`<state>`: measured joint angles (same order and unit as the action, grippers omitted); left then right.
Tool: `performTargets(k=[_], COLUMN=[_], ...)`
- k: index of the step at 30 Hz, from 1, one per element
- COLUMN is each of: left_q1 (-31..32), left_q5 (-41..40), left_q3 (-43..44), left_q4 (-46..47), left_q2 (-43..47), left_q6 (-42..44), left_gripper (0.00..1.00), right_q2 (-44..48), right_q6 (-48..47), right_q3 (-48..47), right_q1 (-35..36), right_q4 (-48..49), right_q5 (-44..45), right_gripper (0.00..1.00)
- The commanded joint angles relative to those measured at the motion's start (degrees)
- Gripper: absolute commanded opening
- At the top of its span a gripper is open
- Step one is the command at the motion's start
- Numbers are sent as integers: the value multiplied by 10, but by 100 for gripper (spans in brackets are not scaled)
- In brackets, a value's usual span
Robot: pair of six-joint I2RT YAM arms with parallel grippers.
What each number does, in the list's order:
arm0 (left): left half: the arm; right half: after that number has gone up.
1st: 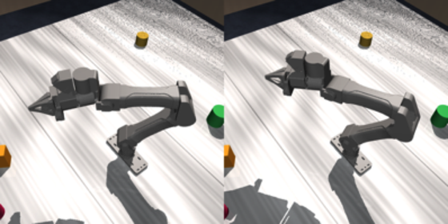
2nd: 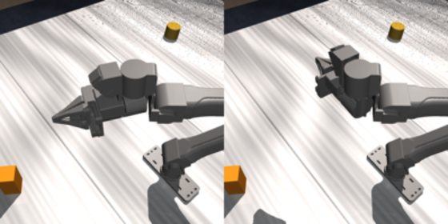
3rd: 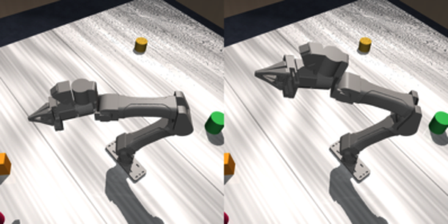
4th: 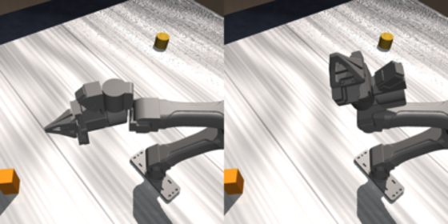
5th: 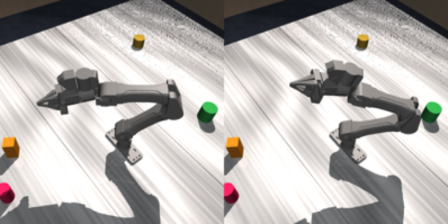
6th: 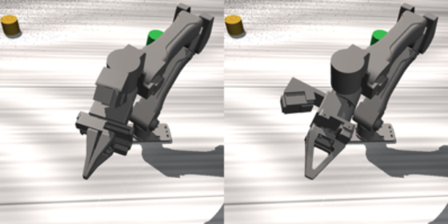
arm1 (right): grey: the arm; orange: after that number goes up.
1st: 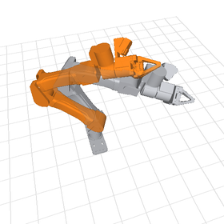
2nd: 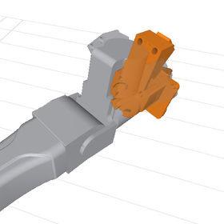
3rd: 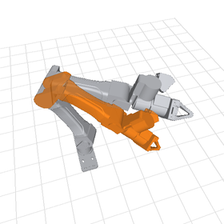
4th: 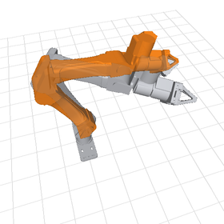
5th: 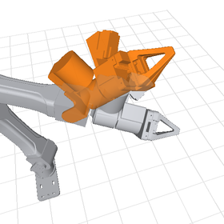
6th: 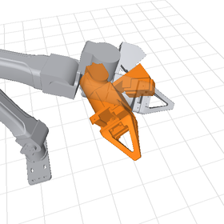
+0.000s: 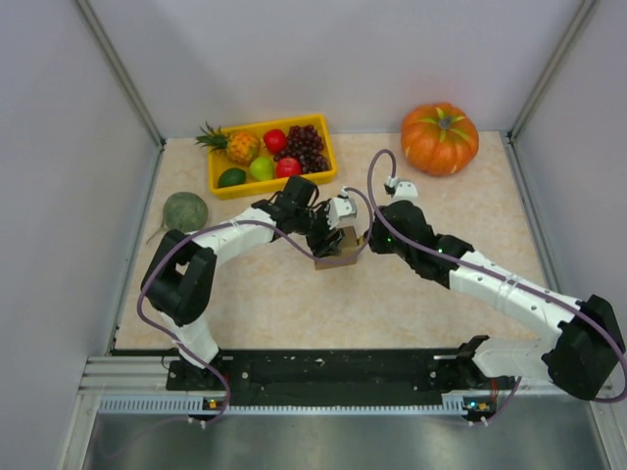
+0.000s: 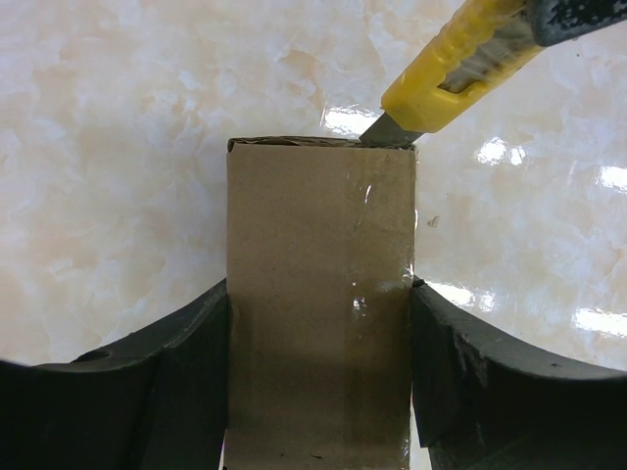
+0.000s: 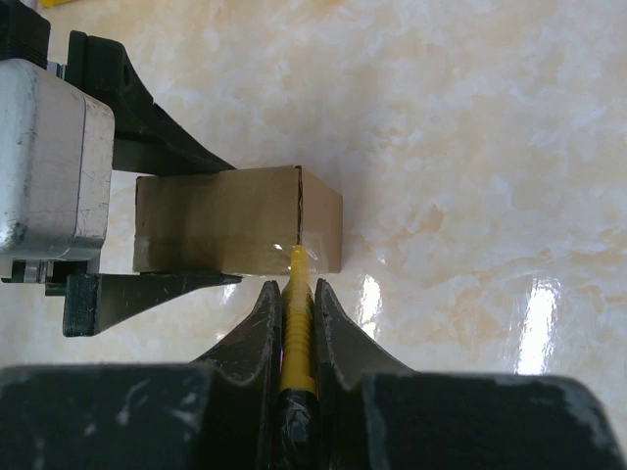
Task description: Unpack the express box
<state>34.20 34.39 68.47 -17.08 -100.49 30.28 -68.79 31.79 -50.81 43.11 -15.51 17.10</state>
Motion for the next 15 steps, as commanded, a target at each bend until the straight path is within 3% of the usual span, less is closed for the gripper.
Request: performTargets(k=[1, 15], left_q1=[11, 11], left_q5=[34, 18], left_q3=[-4, 18], left_q4=[-23, -41], left_q2=[-12, -29], left_q6=[22, 12], left_gripper=[22, 22], right_q2=[1, 17], right_q6=[-19, -20], right_q3=[-42, -61], right_q1=[0, 0], right_q4=[56, 27], right_q5=[59, 62], right_gripper=[0, 0])
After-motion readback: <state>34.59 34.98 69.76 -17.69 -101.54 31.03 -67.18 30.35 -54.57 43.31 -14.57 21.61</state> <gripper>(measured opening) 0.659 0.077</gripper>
